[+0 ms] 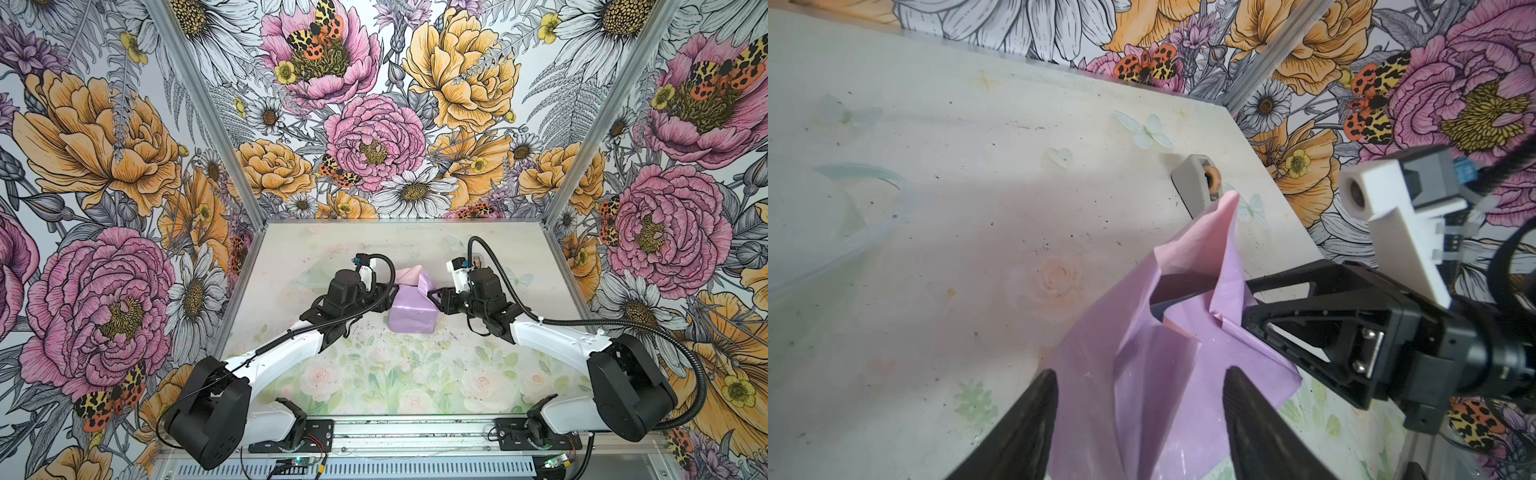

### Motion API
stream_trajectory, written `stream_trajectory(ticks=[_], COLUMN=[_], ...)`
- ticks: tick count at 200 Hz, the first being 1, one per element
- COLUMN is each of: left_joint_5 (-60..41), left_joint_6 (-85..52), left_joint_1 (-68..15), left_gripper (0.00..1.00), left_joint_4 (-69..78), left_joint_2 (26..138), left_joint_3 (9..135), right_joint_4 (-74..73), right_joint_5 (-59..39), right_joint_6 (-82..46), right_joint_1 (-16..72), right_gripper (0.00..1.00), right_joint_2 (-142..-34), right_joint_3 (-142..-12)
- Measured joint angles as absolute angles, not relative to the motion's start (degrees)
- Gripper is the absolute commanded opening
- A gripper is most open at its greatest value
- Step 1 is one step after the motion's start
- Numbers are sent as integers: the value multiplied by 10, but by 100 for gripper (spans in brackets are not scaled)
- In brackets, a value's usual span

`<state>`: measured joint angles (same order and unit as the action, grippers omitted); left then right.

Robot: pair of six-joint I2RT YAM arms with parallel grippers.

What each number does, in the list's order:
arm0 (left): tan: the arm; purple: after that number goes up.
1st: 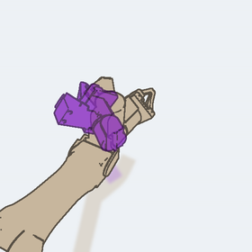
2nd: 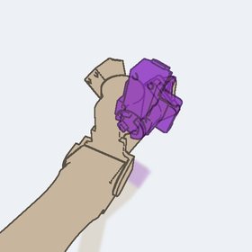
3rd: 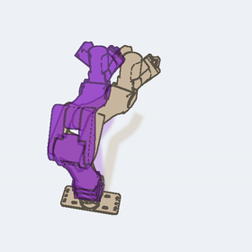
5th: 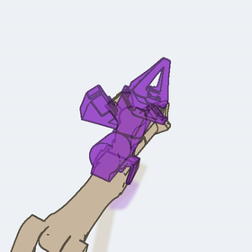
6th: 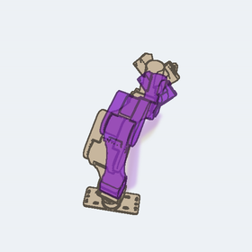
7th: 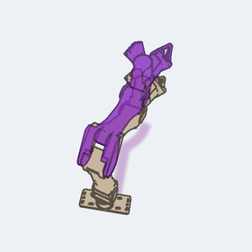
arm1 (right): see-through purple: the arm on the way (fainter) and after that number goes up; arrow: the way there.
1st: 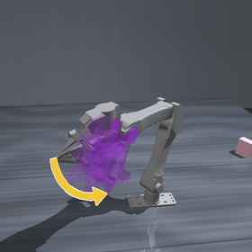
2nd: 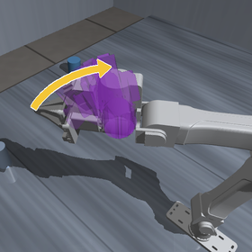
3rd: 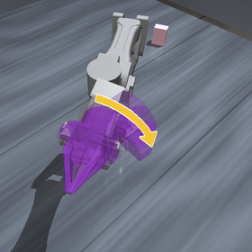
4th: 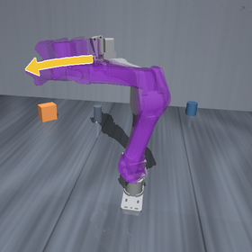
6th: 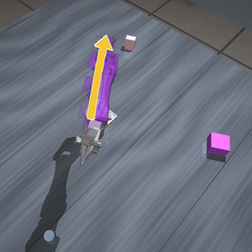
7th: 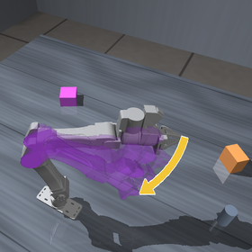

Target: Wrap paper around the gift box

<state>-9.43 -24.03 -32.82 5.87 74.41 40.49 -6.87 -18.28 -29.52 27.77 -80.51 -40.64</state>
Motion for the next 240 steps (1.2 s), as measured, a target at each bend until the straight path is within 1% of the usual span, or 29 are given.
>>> stream_trajectory(ticks=[15,62,93,116,155,182,215,240], left_joint_5=[-93,-69,-53,-39,-16,-8,-6,3], left_joint_6=[-240,-243,-253,-257,-258,-259,-256,-252], left_joint_1=[-329,-328,-328,-328,-328,-332,-345,-357], left_gripper=[63,52,43,35,30,20,17,13], left_joint_4=[58,39,34,30,17,13,11,11], left_joint_2=[759,786,786,786,786,789,800,798], left_joint_3=[405,406,411,414,424,433,451,456], right_joint_4=[-69,-71,-75,-74,-69,-69,-69,-69], right_joint_5=[-183,-183,-183,-183,-182,-181,-180,-180], right_joint_6=[-295,-295,-295,-295,-295,-295,-295,-295], right_joint_1=[278,278,278,278,278,278,278,278], right_gripper=[42,42,42,42,42,42,42,42], right_joint_2=[-805,-802,-799,-796,-791,-788,-788,-788], right_joint_3=[-406,-402,-398,-396,-393,-392,-392,-392])
